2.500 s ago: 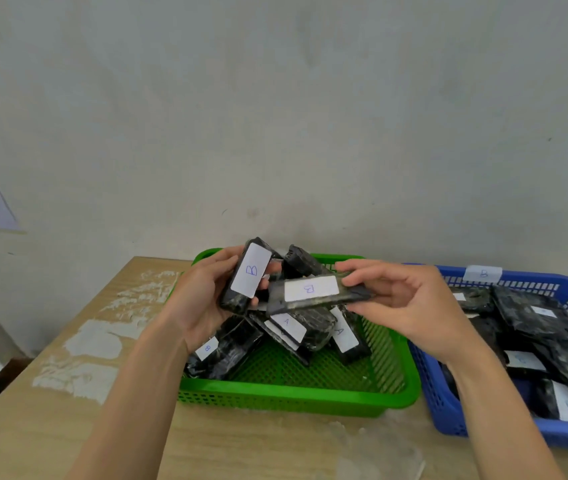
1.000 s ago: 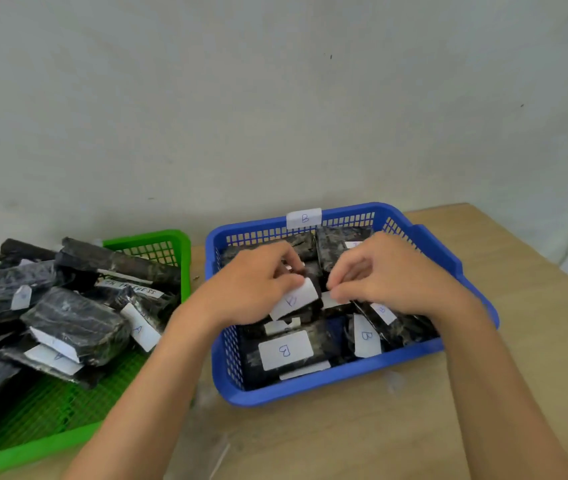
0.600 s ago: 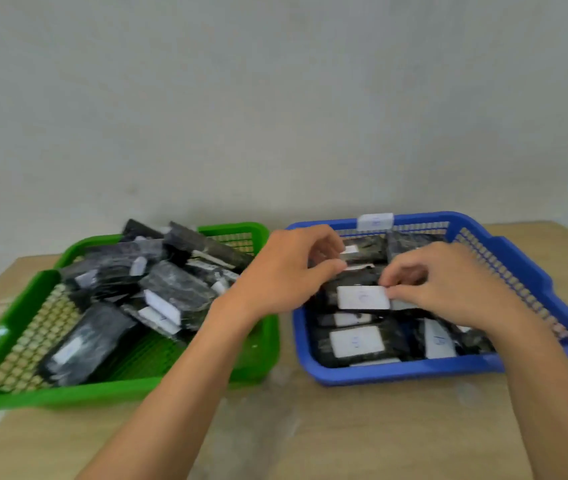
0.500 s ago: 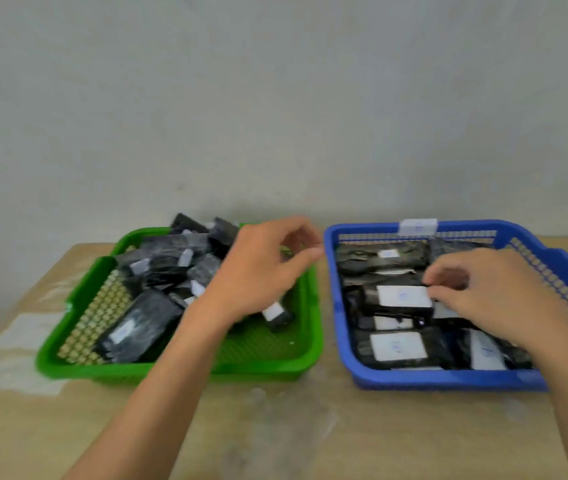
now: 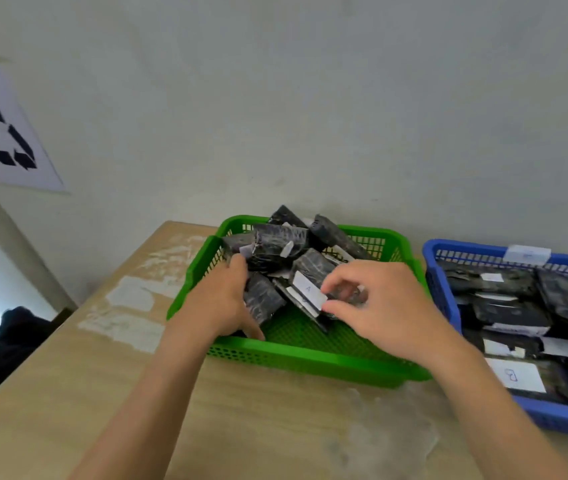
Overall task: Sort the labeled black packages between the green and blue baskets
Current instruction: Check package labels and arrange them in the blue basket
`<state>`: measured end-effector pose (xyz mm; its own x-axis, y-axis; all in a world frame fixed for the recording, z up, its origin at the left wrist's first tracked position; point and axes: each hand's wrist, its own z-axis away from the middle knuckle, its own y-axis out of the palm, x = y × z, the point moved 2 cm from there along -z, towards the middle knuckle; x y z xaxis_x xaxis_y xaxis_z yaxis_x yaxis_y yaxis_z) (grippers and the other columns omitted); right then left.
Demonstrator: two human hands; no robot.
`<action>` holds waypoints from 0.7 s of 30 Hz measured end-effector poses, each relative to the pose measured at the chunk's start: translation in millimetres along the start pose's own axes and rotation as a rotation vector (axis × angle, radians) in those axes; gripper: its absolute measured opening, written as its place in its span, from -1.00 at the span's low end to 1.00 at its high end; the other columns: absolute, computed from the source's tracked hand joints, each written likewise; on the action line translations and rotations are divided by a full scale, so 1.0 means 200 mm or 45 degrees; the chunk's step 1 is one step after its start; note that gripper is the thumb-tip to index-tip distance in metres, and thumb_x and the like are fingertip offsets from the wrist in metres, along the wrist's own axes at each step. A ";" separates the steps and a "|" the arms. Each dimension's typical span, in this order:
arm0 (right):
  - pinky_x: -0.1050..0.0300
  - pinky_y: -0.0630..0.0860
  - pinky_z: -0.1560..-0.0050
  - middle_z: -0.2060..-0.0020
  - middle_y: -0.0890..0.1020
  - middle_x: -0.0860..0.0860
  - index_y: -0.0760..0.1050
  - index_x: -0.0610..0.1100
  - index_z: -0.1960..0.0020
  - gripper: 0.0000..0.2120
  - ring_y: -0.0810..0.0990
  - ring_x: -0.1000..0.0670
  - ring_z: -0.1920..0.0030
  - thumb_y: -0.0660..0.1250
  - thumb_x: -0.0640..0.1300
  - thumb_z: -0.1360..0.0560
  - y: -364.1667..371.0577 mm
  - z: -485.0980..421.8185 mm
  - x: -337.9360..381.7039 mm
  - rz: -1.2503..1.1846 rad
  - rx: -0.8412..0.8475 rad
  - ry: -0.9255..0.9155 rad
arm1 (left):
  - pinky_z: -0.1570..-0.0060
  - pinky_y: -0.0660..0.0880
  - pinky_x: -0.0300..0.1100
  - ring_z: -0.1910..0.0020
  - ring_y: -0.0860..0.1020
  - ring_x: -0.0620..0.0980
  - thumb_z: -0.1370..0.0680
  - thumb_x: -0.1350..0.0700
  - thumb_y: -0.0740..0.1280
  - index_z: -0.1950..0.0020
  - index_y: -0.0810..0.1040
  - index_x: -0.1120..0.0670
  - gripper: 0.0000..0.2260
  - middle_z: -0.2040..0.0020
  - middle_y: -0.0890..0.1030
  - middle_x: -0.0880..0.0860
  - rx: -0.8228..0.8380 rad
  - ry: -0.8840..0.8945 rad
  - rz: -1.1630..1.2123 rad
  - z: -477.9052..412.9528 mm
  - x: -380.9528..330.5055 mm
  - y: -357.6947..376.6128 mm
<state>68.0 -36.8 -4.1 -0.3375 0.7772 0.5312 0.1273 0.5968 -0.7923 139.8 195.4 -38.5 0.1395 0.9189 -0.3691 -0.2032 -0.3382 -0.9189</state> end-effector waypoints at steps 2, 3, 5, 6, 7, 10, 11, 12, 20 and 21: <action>-0.03 0.61 0.02 0.10 0.63 0.19 0.63 0.13 -0.02 -0.83 0.61 0.13 0.10 0.54 0.01 -0.47 0.09 -0.07 0.03 0.129 0.131 0.013 | 0.00 0.59 0.11 -0.15 0.56 0.18 -0.16 0.02 0.74 -0.41 0.19 0.04 0.01 -0.22 0.54 0.11 0.051 0.015 0.014 0.00 -0.01 0.03; -0.06 0.59 0.00 0.04 0.58 0.19 0.60 0.15 -0.05 -0.80 0.59 0.08 0.06 0.54 0.02 -0.47 0.12 -0.11 0.05 0.210 0.186 0.022 | 0.13 0.58 0.06 -0.04 0.58 0.14 -0.17 0.04 0.73 -0.39 0.19 0.03 -0.03 -0.13 0.56 0.08 0.058 0.027 0.044 0.00 0.00 0.02; -0.04 0.56 0.00 -0.02 0.47 0.17 0.54 0.17 -0.11 -0.73 0.54 0.04 0.01 0.54 0.02 -0.47 0.16 -0.16 0.06 0.347 0.265 0.052 | 0.33 0.44 -0.11 0.15 0.53 -0.01 -0.19 0.02 0.70 -0.25 0.24 -0.01 -0.17 0.03 0.50 -0.01 0.076 0.064 0.155 0.01 0.03 -0.05; -0.04 0.55 0.00 -0.01 0.45 0.17 0.54 0.18 -0.13 -0.71 0.52 0.04 0.02 0.54 0.01 -0.47 0.17 -0.18 0.06 0.367 0.281 0.073 | 0.31 0.44 -0.13 0.14 0.53 -0.04 -0.20 -0.03 0.68 -0.22 0.26 -0.03 -0.22 0.02 0.50 -0.02 0.094 0.080 0.255 0.01 0.06 -0.11; -0.03 0.55 0.00 0.03 0.43 0.19 0.54 0.18 -0.14 -0.70 0.51 0.05 0.04 0.54 0.00 -0.47 0.17 -0.20 0.05 0.347 0.280 0.099 | 0.24 0.51 -0.12 0.09 0.58 -0.02 -0.18 -0.09 0.66 -0.23 0.29 -0.04 -0.23 -0.03 0.53 -0.01 0.108 0.086 0.405 0.02 0.09 -0.17; -0.06 0.57 -0.04 0.13 0.45 0.23 0.57 0.18 -0.13 -0.69 0.53 0.11 0.12 0.57 -0.02 -0.46 0.16 -0.22 0.02 0.195 0.249 0.185 | -0.05 0.65 0.08 -0.07 0.69 0.08 -0.14 -0.13 0.62 -0.25 0.45 -0.06 -0.26 -0.18 0.64 0.09 0.017 0.072 1.060 0.05 0.18 -0.30; -0.07 0.58 -0.05 0.11 0.48 0.23 0.58 0.18 -0.12 -0.70 0.54 0.13 0.13 0.58 -0.01 -0.45 0.16 -0.22 0.01 0.169 0.248 0.211 | -0.16 0.61 0.15 -0.10 0.69 0.13 -0.19 -0.09 0.61 -0.29 0.48 0.01 -0.28 -0.21 0.65 0.17 0.017 0.087 1.268 0.04 0.21 -0.31; -0.06 0.59 -0.06 0.08 0.50 0.23 0.58 0.19 -0.12 -0.70 0.55 0.14 0.13 0.58 0.00 -0.45 0.17 -0.22 0.01 0.158 0.250 0.230 | -0.26 0.55 0.21 -0.13 0.67 0.20 -0.29 -0.03 0.56 -0.35 0.47 0.11 -0.33 -0.22 0.64 0.26 0.074 0.118 1.482 0.03 0.22 -0.31; 0.06 0.58 -0.03 0.02 0.55 0.26 0.53 0.24 -0.20 -0.65 0.53 0.21 0.11 0.53 0.11 -0.46 0.21 -0.27 0.04 0.138 0.371 0.235 | 0.14 0.61 0.07 0.04 0.65 0.27 -0.51 -0.04 0.22 -0.20 0.68 0.21 -0.55 -0.11 0.64 0.31 0.451 0.213 2.264 -0.02 0.26 -0.28; 0.05 0.59 -0.05 0.03 0.56 0.26 0.53 0.24 -0.20 -0.65 0.54 0.21 0.10 0.52 0.12 -0.47 0.21 -0.28 0.04 0.124 0.373 0.234 | 0.16 0.60 0.05 0.03 0.65 0.27 -0.52 -0.04 0.22 -0.20 0.69 0.20 -0.56 -0.11 0.65 0.30 0.446 0.222 2.248 -0.02 0.26 -0.27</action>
<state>122.2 6.2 -15.7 -0.1598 0.8666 0.4726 -0.1313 0.4559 -0.8803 162.7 261.3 -8.2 -0.3596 -0.4740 -0.8038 -0.3790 -0.7129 0.5900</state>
